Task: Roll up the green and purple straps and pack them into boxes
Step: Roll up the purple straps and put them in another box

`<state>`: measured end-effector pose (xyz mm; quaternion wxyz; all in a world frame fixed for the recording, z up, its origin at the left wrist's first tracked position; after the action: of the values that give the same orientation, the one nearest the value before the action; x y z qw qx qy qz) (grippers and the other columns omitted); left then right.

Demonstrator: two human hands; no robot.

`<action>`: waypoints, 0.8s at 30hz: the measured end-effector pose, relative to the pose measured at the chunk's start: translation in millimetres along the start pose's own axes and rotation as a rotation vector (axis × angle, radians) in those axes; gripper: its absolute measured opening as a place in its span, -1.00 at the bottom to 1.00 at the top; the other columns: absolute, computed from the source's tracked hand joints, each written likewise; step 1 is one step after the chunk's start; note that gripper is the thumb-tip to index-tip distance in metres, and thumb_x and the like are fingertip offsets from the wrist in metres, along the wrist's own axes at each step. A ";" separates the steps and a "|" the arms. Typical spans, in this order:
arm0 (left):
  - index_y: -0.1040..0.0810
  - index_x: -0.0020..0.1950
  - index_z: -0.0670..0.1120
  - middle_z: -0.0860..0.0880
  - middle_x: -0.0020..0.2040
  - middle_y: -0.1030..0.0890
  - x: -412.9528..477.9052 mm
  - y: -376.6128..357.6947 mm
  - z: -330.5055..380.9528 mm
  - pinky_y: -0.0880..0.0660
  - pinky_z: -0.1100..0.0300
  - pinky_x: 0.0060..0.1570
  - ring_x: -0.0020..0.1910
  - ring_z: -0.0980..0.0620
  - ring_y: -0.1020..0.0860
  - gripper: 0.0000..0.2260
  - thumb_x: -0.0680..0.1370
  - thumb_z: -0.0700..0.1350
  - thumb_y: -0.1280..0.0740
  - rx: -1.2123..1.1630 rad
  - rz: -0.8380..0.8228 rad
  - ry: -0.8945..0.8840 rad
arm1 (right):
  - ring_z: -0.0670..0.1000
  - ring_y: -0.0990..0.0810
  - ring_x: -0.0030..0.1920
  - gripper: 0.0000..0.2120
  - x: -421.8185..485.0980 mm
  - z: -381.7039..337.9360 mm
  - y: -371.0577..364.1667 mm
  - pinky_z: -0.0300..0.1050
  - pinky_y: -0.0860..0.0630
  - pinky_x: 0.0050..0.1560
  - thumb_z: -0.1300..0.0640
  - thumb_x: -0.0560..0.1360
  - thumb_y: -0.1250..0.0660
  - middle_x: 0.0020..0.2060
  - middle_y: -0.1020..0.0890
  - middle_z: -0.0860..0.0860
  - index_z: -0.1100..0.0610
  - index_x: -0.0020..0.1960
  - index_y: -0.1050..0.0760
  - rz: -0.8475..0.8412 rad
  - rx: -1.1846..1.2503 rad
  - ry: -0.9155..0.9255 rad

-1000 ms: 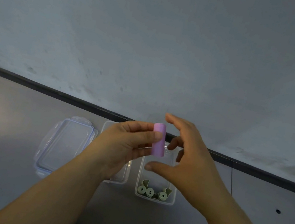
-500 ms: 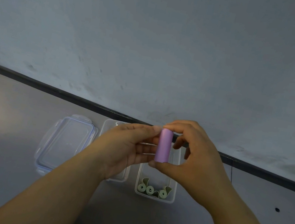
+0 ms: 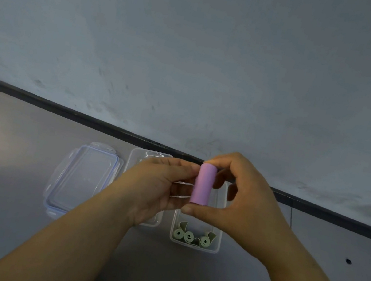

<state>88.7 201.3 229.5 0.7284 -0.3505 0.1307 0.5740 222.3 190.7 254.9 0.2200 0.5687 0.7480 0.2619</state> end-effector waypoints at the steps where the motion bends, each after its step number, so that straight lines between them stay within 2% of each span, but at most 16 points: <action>1: -0.60 -0.07 -0.20 -0.08 -0.31 -0.67 0.3 1.3 0.0 -0.56 0.20 -0.43 -0.35 0.04 -0.64 -0.88 0.51 -0.19 -0.28 0.008 0.011 0.000 | -0.19 -0.46 -0.06 -0.48 -0.2 -0.9 0.4 -0.32 -0.46 -0.15 -0.22 0.13 -0.48 -0.06 -0.45 -0.27 -0.19 -0.01 -0.35 -0.003 -0.005 0.015; 6: -0.61 -0.05 -0.20 -0.12 -0.22 -0.66 -0.4 1.1 2.0 -0.60 0.15 -0.37 -0.30 -0.02 -0.64 -0.87 0.52 -0.19 -0.29 0.012 0.011 -0.005 | -0.18 -0.45 -0.05 -0.51 -0.9 -4.4 1.4 -0.39 -0.40 -0.17 -0.09 0.19 -0.54 -0.03 -0.44 -0.25 -0.20 -0.02 -0.33 0.011 -0.023 0.063; 9: -0.61 -0.03 -0.21 -0.15 -0.19 -0.65 -1.1 1.3 2.9 -0.61 0.13 -0.32 -0.26 -0.04 -0.64 -0.85 0.49 -0.18 -0.31 -0.027 -0.010 -0.019 | -0.18 -0.44 -0.05 -0.50 -0.4 -2.5 2.2 -0.36 -0.41 -0.17 -0.11 0.17 -0.53 -0.03 -0.45 -0.25 -0.20 -0.02 -0.33 0.030 -0.023 0.045; 11: -0.61 0.01 -0.21 -0.15 -0.15 -0.66 -2.0 -0.5 3.2 -0.61 0.11 -0.27 -0.22 -0.04 -0.65 -0.74 0.39 -0.12 -0.37 -0.032 -0.056 -0.021 | -0.18 -0.45 -0.05 -0.50 -0.4 -0.8 3.2 -0.33 -0.44 -0.15 -0.14 0.16 -0.52 -0.03 -0.45 -0.24 -0.19 -0.02 -0.34 0.053 -0.023 0.046; 14: -0.64 -0.07 -0.16 -0.12 -0.13 -0.68 -2.4 -2.9 2.0 -0.62 0.15 -0.27 -0.20 0.01 -0.65 -0.73 0.26 -0.12 -0.42 0.050 -0.092 -0.022 | -0.18 -0.45 -0.05 -0.53 -0.6 0.6 0.9 -0.34 -0.44 -0.15 -0.16 0.17 -0.49 -0.02 -0.45 -0.23 -0.19 -0.02 -0.35 0.043 -0.036 0.070; 18: -0.65 -0.16 -0.13 -0.10 -0.18 -0.69 -0.7 -0.5 0.5 -0.59 0.20 -0.31 -0.23 0.03 -0.66 -0.80 0.24 -0.15 -0.43 0.069 -0.047 -0.022 | -0.22 -0.43 -0.03 -0.54 0.1 0.7 -0.3 -0.46 -0.39 -0.11 -0.13 0.21 -0.50 -0.01 -0.44 -0.25 -0.17 0.01 -0.37 0.024 -0.053 0.089; 21: -0.65 -0.14 -0.13 -0.11 -0.16 -0.70 0.8 1.6 0.6 -0.61 0.19 -0.28 -0.20 0.00 -0.67 -0.80 0.25 -0.16 -0.43 0.055 -0.037 -0.019 | -0.29 -0.40 -0.01 -0.46 0.7 1.8 -2.6 -0.53 -0.35 -0.11 -0.12 0.23 -0.52 0.04 -0.38 -0.32 -0.23 0.09 -0.31 -0.012 -0.072 0.081; 24: -0.65 -0.10 -0.11 -0.10 -0.12 -0.70 2.0 3.1 -0.4 -0.62 0.18 -0.22 -0.14 -0.02 -0.68 -0.77 0.26 -0.15 -0.43 0.067 -0.023 -0.021 | -0.29 -0.41 0.00 -0.28 1.6 4.3 -8.6 -0.48 -0.36 -0.14 -0.17 0.20 -0.52 0.03 -0.28 -0.41 -0.30 0.17 -0.14 -0.061 -0.108 0.034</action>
<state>86.5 202.8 226.9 0.7476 -0.3215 0.1380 0.5645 218.3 191.0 246.1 0.2455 0.5285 0.7533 0.3049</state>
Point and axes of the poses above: each hand's wrist, its own x-axis towards the middle knuckle, its own y-axis out of the back of the hand, z = x × y, the point moved 4 cm from there along x, towards the middle knuckle
